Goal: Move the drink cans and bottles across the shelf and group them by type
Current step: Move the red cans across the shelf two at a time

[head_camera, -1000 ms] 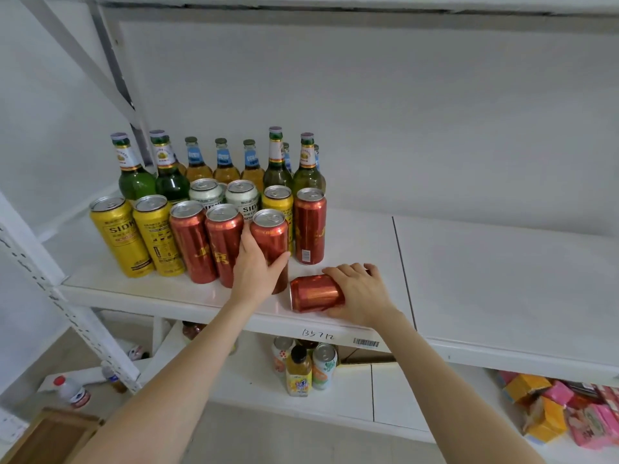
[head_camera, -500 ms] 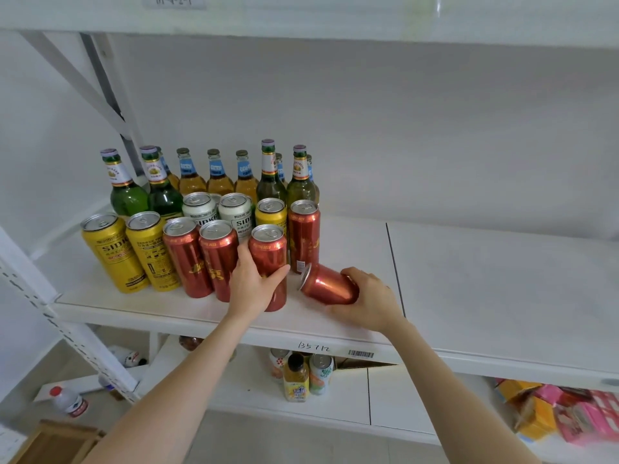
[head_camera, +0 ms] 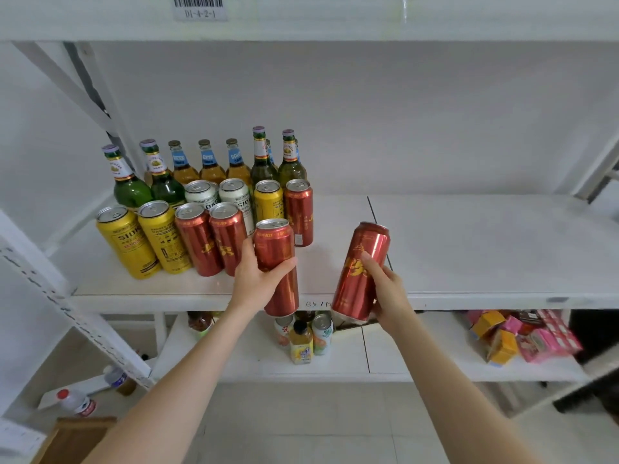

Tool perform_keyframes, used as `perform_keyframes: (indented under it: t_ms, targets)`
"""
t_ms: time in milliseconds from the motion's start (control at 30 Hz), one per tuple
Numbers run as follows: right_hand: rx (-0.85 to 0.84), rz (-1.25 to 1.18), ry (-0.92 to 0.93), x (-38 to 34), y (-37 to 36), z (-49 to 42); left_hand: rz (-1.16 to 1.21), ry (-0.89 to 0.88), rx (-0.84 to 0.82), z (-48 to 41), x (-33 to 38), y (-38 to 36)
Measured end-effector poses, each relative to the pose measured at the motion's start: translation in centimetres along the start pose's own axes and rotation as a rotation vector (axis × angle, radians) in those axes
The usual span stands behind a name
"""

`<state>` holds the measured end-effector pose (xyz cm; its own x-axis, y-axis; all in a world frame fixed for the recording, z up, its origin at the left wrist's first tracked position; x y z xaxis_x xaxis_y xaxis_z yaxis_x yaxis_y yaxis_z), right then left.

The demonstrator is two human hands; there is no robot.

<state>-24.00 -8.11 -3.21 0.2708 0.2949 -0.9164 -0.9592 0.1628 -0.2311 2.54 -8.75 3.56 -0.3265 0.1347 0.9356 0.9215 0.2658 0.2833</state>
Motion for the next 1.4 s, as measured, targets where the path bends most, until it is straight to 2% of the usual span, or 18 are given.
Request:
perform_keyframes:
  t_ms: [267, 567, 1167, 1400]
  targets:
    - [0.052, 0.003, 0.011, 2.8, 2.1, 6.2, 0.16, 0.094, -0.148, 5.3, -0.4, -0.6]
    - [0.134, -0.011, 0.035, 2.2, 6.7, 9.6, 0.205, 0.147, -0.204, 8.4, 1.1, -4.5]
    - [0.12, 0.068, 0.08, -4.7, 25.2, 10.6, 0.162, 0.119, -0.235, 14.8, 10.1, -22.2]
    - [0.139, 0.03, 0.086, -6.5, 31.2, 8.3, 0.118, 0.109, -0.261, 14.2, 12.1, -28.9]
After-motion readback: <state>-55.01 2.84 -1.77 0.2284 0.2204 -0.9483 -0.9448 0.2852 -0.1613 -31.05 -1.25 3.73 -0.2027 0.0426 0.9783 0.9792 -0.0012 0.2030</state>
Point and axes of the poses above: each hand's wrist, its own z-axis away from the middle knuckle, its own y-axis out of the back of the hand, x = y × z, the point moved 10 cm from there along -z, towards the middle knuckle
